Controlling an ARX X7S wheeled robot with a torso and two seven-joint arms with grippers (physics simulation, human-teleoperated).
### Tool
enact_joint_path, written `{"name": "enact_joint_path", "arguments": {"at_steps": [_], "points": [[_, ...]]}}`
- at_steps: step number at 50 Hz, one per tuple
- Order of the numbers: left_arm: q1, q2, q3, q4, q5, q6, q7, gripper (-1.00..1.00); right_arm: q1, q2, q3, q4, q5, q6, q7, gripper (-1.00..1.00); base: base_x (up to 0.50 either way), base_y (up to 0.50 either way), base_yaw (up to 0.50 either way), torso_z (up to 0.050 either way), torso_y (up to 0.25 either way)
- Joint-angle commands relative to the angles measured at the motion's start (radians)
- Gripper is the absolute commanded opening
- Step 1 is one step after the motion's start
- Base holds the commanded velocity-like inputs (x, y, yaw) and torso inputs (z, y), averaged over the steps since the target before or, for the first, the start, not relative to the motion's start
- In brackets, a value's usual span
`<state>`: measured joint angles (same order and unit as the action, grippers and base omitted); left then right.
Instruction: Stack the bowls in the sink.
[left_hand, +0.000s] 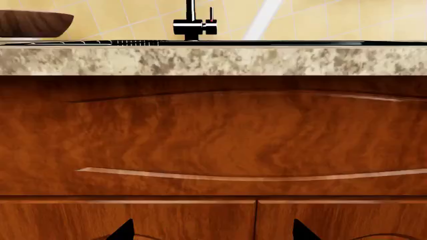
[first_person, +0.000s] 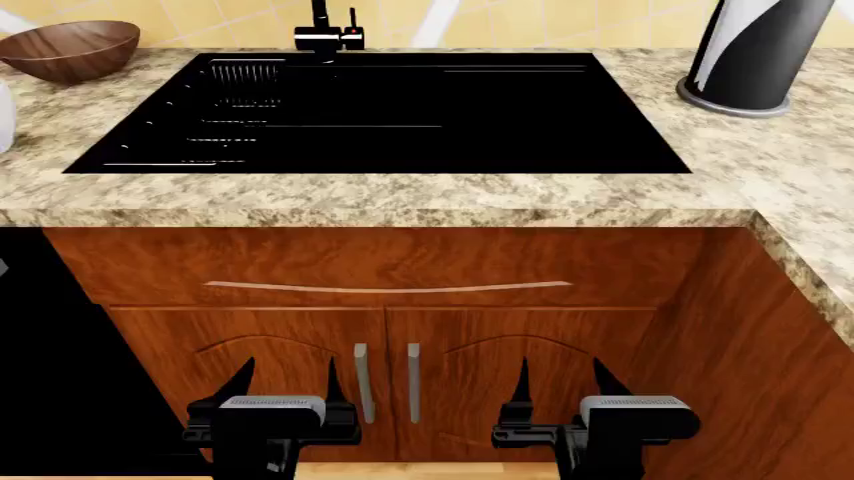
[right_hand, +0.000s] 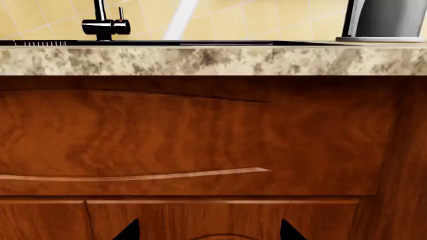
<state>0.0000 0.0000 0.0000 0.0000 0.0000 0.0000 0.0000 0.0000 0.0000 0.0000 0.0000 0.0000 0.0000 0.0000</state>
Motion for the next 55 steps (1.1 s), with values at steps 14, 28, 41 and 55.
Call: {"name": "enact_joint_path", "arguments": {"at_steps": [14,28,41,55], "points": [[-0.009,-0.053,0.068,0.025,-0.053,-0.054,-0.045,1.00,0.013,0.051,-0.056,0.022,0.071,0.010,0.047,1.00,0.00,0.00,0.00,0.021,0.000],[-0.018,-0.074,0.087,0.048,-0.103,-0.084,-0.057,1.00,0.022,0.069,-0.083,0.045,0.102,0.013,0.060,1.00,0.00,0.00,0.00,0.050,0.000],[-0.134,-0.115,0.090,0.150,-0.170,-0.293,-0.050,1.00,0.116,0.118,-0.090,-0.040,0.143,0.130,0.051,1.00,0.00,0.00,0.00,0.050,0.000],[-0.703,-0.175,0.063,0.091,-0.275,-0.705,-0.002,1.00,0.598,0.230,-0.054,-0.028,0.195,0.467,0.015,1.00,0.00,0.00,0.00,0.040,0.000]]}}
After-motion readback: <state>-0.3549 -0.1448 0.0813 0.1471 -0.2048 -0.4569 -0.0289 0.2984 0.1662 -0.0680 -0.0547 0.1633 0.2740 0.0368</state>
